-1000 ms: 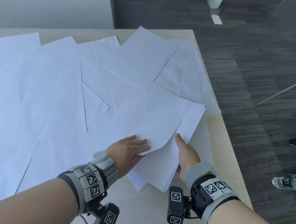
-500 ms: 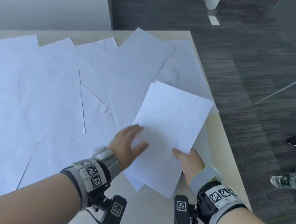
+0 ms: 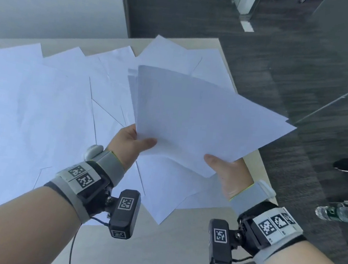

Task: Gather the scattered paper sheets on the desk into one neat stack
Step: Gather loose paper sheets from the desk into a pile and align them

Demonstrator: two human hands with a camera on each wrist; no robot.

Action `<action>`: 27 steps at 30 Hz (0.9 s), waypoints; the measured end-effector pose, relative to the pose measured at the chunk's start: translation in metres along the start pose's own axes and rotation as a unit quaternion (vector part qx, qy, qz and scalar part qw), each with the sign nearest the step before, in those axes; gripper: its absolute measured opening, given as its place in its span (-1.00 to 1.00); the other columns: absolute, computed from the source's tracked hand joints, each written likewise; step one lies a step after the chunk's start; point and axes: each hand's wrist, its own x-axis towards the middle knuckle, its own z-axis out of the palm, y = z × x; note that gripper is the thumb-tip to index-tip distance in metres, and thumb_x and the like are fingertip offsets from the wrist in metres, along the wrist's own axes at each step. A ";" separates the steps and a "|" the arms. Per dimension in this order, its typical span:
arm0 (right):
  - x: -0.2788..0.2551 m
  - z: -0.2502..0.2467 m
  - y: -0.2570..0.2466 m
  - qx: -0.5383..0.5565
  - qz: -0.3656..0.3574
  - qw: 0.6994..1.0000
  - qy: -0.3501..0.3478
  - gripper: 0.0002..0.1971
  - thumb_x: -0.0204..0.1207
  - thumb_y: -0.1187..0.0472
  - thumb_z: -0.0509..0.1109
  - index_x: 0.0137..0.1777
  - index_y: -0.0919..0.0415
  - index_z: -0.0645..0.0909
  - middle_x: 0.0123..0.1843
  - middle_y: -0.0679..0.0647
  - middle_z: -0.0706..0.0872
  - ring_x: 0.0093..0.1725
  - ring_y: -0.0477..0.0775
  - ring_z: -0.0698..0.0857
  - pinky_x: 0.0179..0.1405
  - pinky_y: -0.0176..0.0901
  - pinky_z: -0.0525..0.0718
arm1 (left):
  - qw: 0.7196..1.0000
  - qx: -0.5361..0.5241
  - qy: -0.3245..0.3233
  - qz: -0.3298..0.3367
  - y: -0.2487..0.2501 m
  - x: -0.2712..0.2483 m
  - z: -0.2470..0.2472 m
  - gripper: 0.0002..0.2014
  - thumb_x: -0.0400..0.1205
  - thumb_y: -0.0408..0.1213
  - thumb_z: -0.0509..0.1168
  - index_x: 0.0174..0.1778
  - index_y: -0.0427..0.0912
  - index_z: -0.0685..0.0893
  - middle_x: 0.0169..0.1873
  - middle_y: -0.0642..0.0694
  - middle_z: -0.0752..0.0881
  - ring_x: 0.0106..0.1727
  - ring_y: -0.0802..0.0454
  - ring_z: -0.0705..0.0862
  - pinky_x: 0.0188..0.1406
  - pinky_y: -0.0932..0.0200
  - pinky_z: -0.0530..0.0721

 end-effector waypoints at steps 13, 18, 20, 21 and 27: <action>0.016 0.020 0.028 -0.038 0.060 0.997 -0.021 -0.83 0.61 0.28 0.47 0.06 -0.03 0.76 0.08 -0.10 0.86 0.14 -0.04 0.80 0.23 -0.09 0.68 | 0.979 0.001 0.027 -0.201 -0.049 -0.023 -0.009 -0.28 0.12 0.20 0.57 0.16 -0.12 0.81 0.03 -0.20 0.89 0.09 -0.32 0.85 0.23 -0.39 0.76; 0.032 0.035 0.030 -0.135 0.061 0.989 -0.028 -0.78 0.69 0.05 0.35 -0.20 0.06 0.62 -0.31 -0.11 0.70 -0.27 -0.03 0.67 -0.19 -0.15 0.59 | 0.970 0.076 0.104 -0.207 -0.058 -0.015 -0.023 -0.66 0.44 0.15 0.39 -0.04 0.01 0.80 -0.07 -0.12 0.88 0.02 -0.24 0.85 0.20 -0.24 0.79; 0.036 0.037 0.029 -0.165 0.059 0.984 -0.005 -0.68 0.74 -0.04 0.21 -0.12 0.10 0.66 -0.27 -0.01 0.73 -0.27 -0.06 0.65 -0.22 -0.21 0.55 | 0.966 0.087 0.139 -0.199 -0.056 -0.012 -0.032 -0.80 0.63 0.05 0.35 -0.07 0.02 0.75 -0.09 -0.10 0.85 0.01 -0.22 0.83 0.16 -0.13 0.79; 0.038 0.037 0.030 -0.176 0.046 0.983 0.011 -0.66 0.76 -0.04 0.18 -0.09 0.10 0.68 -0.22 -0.01 0.76 -0.22 -0.04 0.67 -0.22 -0.21 0.56 | 0.963 0.091 0.157 -0.198 -0.058 -0.011 -0.039 -0.83 0.69 0.00 0.32 -0.04 0.02 0.73 -0.10 -0.09 0.83 0.00 -0.21 0.81 0.15 -0.09 0.78; 0.059 0.023 0.035 -0.533 -0.030 0.845 0.024 -0.45 0.61 -0.28 0.25 0.53 -0.09 0.48 0.64 -0.06 0.41 0.64 0.10 0.32 0.48 0.11 0.41 | 0.951 0.119 0.197 -0.208 -0.068 -0.014 -0.072 -0.81 0.72 -0.07 0.33 0.12 -0.06 0.74 -0.07 -0.14 0.83 -0.04 -0.23 0.81 0.18 -0.21 0.79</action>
